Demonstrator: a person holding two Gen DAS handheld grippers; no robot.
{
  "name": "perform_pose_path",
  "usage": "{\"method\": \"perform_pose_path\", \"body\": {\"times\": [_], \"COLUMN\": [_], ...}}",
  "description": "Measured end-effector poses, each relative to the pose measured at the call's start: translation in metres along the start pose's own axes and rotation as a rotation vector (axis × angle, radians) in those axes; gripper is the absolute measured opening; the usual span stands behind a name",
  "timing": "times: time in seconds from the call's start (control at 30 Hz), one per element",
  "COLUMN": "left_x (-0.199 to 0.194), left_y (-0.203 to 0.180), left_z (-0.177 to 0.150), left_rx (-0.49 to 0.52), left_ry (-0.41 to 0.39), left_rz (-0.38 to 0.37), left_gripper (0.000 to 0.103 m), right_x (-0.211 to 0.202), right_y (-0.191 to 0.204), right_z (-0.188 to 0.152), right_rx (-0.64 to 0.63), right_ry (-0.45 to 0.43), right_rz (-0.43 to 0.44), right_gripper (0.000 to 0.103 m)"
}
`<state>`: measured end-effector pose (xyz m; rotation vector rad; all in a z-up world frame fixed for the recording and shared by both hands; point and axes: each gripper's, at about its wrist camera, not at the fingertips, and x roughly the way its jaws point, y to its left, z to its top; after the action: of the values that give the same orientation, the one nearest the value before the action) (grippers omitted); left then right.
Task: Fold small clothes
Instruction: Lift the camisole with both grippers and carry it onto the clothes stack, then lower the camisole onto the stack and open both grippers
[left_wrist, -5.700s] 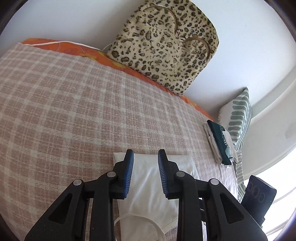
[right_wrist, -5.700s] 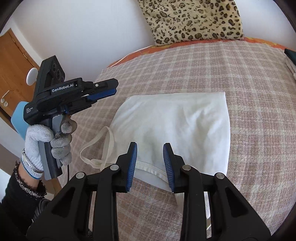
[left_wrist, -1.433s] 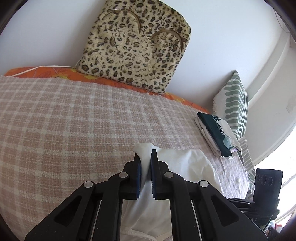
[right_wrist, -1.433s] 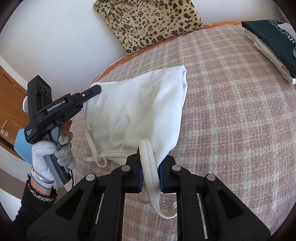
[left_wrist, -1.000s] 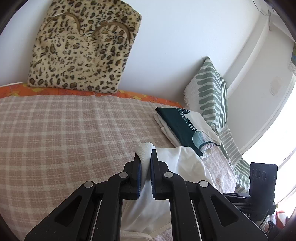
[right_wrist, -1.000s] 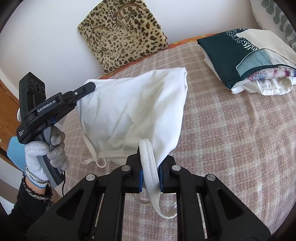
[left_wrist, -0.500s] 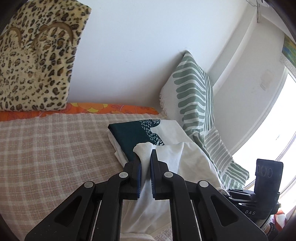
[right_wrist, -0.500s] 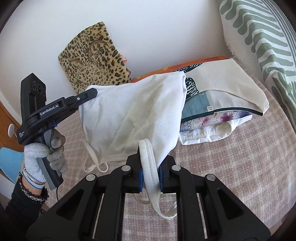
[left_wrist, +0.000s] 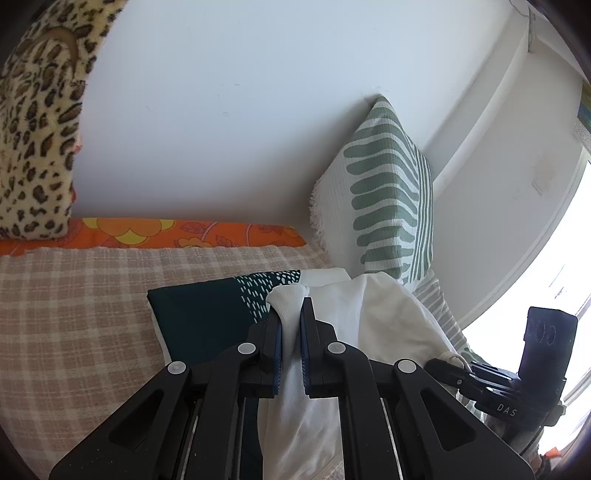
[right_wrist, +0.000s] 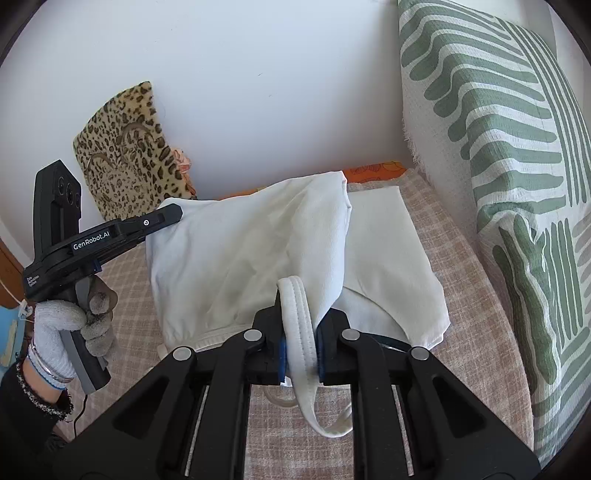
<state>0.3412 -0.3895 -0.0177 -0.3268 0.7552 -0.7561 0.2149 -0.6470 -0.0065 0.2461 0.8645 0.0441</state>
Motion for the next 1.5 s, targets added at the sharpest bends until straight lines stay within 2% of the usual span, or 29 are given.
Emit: {"method": "perform_pose_path", "body": {"times": [0.2,0.3,0.53,0.7,0.8,0.87,0.9,1.1,1.33,1.37,1.4,1.47,1.5], "left_x": [0.032,0.046,0.070,0.074,0.064,0.053,0.048,0.016,-0.027,-0.033,-0.041,-0.057,-0.064], "left_y": [0.004,0.007,0.015,0.019,0.023,0.024,0.024,0.021,0.011,0.010,0.009,0.008,0.007], "left_z": [0.009,0.010,0.002,-0.001,0.005,0.008,0.009,0.003,-0.009,-0.010,-0.011,-0.014,-0.016], "left_rx": [-0.011,-0.010,0.062,0.085,0.077,0.072,0.079,0.114,0.161,0.163,0.160,0.155,0.153], "left_ry": [-0.012,-0.002,0.034,0.053,0.038,0.028,0.028,0.042,0.034,0.031,0.026,0.007,0.002], "left_rz": [0.034,0.066,0.205,0.338,0.381,0.377,0.369,0.347,0.321,0.319,0.315,0.301,0.294], "left_gripper": [0.007,0.007,0.007,0.019,0.023,0.024,0.025,0.028,0.028,0.032,0.042,0.050,0.050], "right_x": [0.032,0.050,0.086,0.094,0.093,0.089,0.085,0.053,0.035,0.032,0.029,0.022,0.017], "right_y": [-0.026,-0.033,-0.055,-0.065,-0.064,-0.065,-0.064,-0.036,0.021,0.026,0.031,0.040,0.044], "right_z": [0.013,0.016,0.009,0.007,0.008,0.009,0.010,0.011,0.000,-0.002,-0.004,-0.007,-0.010], "right_rx": [-0.009,-0.013,0.036,0.081,0.083,0.102,0.107,0.066,-0.023,-0.025,-0.028,-0.033,-0.032], "right_ry": [0.010,0.030,0.109,0.134,0.142,0.136,0.122,0.014,-0.014,-0.016,-0.016,-0.018,-0.023], "right_rz": [-0.051,-0.045,-0.055,-0.103,-0.125,-0.166,-0.178,-0.181,-0.154,-0.155,-0.160,-0.162,-0.166], "right_gripper": [0.011,0.011,0.011,0.012,0.018,0.042,0.045,0.045,0.045,0.046,0.046,0.047,0.048]}}
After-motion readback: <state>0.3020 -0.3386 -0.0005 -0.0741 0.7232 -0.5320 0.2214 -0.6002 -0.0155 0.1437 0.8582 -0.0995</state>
